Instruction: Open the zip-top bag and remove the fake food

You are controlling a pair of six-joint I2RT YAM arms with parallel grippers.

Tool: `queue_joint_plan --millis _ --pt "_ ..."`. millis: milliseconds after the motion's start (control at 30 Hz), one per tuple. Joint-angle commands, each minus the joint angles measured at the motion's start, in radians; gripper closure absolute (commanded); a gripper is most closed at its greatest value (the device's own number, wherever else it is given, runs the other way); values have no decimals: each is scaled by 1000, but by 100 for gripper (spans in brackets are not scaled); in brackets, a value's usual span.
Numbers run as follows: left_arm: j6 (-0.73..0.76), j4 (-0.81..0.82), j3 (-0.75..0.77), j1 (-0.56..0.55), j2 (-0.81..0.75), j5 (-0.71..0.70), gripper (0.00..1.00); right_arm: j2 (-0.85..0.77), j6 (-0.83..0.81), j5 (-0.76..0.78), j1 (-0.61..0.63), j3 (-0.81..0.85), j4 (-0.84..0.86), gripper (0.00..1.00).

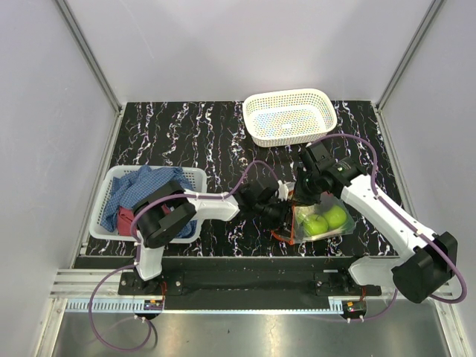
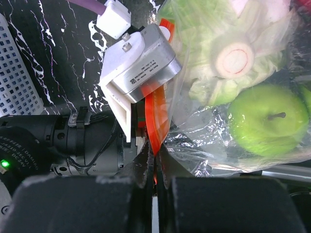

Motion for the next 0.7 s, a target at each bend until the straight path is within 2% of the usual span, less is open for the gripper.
queue_joint_plan --millis 0,167,300,500,633,667 --pt "-12 95 5 -21 19 78 72 4 10 -21 -5 41 56 100" --pt "-31 124 23 -34 36 81 69 1 12 -21 -6 37 56 100" --pt "-121 265 -4 -44 59 107 69 1 20 -25 -5 30 61 100" --pt "-246 466 -40 -48 85 101 85 -16 18 -22 -6 14 57 100" --pt "-236 448 -30 -50 80 87 100 -30 23 -27 -5 -5 56 100" --pt "-233 437 -29 -50 80 81 100 -38 24 -26 -5 -6 57 100"
